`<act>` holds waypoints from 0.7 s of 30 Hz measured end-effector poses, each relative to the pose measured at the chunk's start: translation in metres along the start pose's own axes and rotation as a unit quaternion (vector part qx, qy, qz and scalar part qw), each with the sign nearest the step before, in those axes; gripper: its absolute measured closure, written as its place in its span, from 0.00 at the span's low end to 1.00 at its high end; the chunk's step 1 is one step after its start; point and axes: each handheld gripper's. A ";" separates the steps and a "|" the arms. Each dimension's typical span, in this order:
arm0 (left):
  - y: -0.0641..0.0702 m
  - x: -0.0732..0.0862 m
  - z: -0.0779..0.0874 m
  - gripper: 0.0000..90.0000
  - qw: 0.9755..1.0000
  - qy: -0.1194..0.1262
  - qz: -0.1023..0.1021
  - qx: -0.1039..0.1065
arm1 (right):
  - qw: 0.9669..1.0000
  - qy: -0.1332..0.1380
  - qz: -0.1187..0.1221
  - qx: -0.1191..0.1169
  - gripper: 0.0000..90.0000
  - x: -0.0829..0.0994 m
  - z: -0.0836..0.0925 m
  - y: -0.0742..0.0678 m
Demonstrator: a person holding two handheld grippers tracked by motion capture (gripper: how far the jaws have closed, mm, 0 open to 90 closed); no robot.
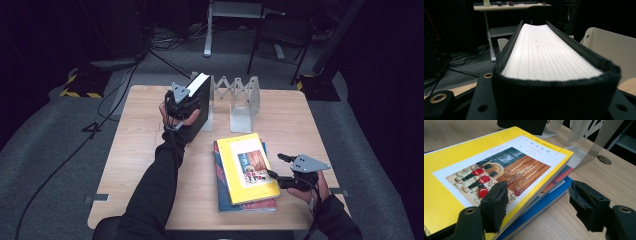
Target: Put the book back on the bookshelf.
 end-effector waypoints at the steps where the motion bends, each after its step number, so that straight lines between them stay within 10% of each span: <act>1: 0.001 0.001 -0.002 0.58 1.000 0.004 0.005 -0.004 | 1.000 -0.001 0.000 0.001 0.35 0.000 0.000 0.000; 21: 0.004 0.014 0.008 0.56 1.000 0.016 -0.003 -0.014 | 1.000 -0.004 0.004 -0.003 0.34 0.000 -0.001 -0.002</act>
Point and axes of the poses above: each handheld gripper's, and its own axes: z roughly backward along the jaws, x roughly out of its underside, y roughly to its right, and after that the axes turned 5 degrees about y, right-handed
